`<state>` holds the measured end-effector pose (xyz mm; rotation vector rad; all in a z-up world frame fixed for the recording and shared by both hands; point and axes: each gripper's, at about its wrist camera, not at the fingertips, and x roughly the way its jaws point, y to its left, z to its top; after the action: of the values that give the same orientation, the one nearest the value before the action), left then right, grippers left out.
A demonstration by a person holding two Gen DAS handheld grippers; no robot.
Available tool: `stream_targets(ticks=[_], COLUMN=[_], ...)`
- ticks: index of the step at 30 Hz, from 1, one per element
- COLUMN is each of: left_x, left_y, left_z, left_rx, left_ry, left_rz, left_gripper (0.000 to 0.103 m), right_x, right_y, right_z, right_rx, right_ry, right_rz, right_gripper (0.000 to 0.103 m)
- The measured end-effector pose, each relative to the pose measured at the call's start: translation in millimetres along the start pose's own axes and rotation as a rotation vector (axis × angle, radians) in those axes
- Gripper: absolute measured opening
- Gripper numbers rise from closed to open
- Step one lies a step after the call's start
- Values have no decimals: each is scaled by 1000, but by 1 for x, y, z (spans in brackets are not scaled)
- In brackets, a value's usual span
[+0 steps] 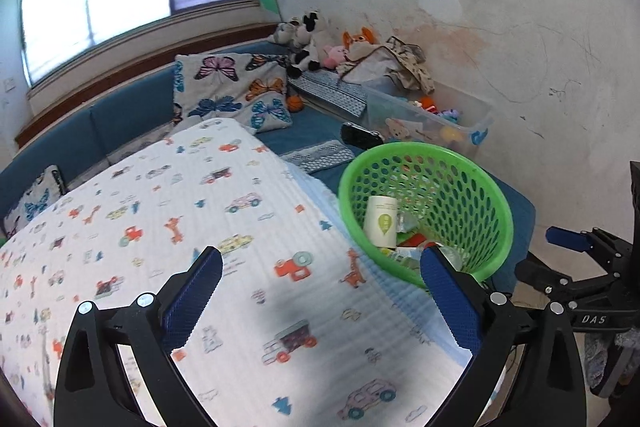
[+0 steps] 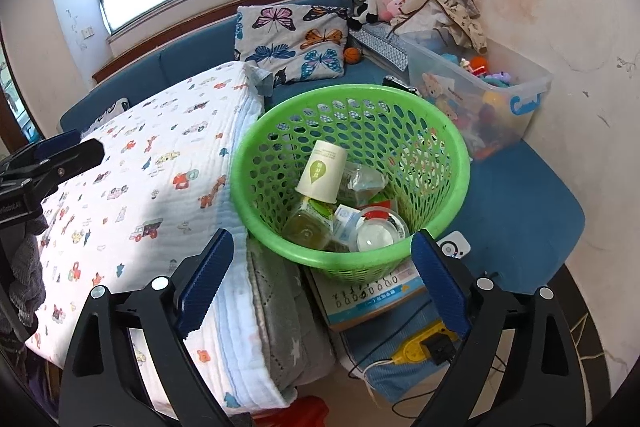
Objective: Collect trash
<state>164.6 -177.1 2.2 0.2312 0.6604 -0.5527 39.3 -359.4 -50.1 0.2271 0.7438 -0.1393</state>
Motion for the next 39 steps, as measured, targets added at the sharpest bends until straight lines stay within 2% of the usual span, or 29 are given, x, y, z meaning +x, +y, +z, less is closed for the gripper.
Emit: stream_targets(ticks=[11,27,39], left_x=[-29,-75,-95], left_y=[34,73,101], left_z=[-24,-64,-85], left_rx=[-100,-219,-319], left_ry=[-15,-32,-32], left_rz=[78,198,275], left_gripper=[96,96,96], right_x=[-12,-24,-22], right_y=[33,87,120], right_z=[-5,-6,-4], right_rx=[-75,-173,-203], right_ry=[-3,-24,-30], right_rz=[5,77,135], right_gripper=[93,96,96])
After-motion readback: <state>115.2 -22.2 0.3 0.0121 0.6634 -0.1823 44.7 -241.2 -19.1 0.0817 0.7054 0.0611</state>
